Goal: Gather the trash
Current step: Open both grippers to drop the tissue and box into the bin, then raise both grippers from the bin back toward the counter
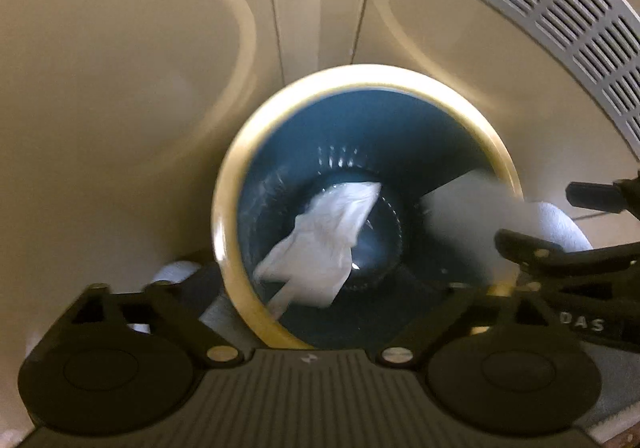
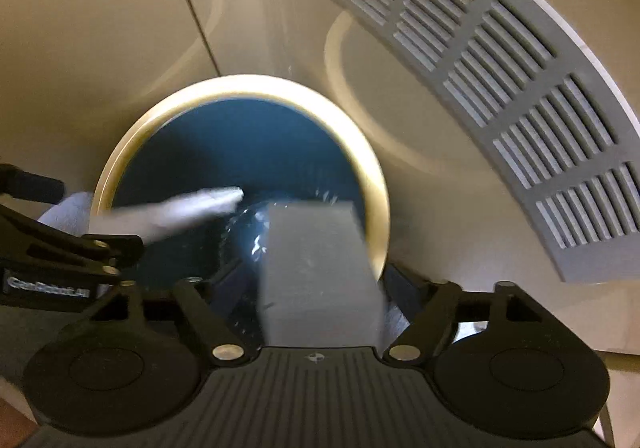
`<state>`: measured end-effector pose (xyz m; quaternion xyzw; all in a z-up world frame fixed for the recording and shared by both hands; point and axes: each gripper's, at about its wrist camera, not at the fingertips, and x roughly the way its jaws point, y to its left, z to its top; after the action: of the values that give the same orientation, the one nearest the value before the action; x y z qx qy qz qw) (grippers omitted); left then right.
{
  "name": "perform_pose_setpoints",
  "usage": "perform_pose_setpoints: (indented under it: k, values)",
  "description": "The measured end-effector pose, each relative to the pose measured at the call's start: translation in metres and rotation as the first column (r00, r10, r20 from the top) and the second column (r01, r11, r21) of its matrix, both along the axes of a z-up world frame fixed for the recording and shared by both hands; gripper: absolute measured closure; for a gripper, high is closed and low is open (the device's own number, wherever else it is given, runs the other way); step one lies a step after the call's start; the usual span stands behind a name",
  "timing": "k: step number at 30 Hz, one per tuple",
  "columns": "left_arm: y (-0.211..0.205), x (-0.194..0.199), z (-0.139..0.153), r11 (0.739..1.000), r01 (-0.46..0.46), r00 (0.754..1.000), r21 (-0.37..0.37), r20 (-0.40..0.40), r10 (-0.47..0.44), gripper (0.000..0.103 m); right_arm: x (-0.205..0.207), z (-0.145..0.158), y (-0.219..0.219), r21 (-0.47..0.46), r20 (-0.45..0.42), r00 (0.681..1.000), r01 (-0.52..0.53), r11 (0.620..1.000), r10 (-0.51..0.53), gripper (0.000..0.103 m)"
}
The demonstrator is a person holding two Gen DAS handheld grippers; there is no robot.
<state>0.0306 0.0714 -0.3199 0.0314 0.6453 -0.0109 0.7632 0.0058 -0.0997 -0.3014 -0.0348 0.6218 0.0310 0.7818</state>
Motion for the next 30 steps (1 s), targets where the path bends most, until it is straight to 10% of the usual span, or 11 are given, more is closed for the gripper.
perform_pose_setpoints:
  k: [14,30]
  values:
    - [0.01,-0.071,0.094,0.999,-0.041,0.978,0.008,0.205,0.038,0.0,-0.069,0.119,0.025,0.024,0.295,0.952,-0.096,0.995,0.085,0.012]
    - [0.015,-0.117,0.159,0.996,-0.061,0.914,0.067,0.405,0.029,0.0,-0.122,0.156,-0.016,-0.01,0.474,0.881,0.001,1.0,0.004,0.01]
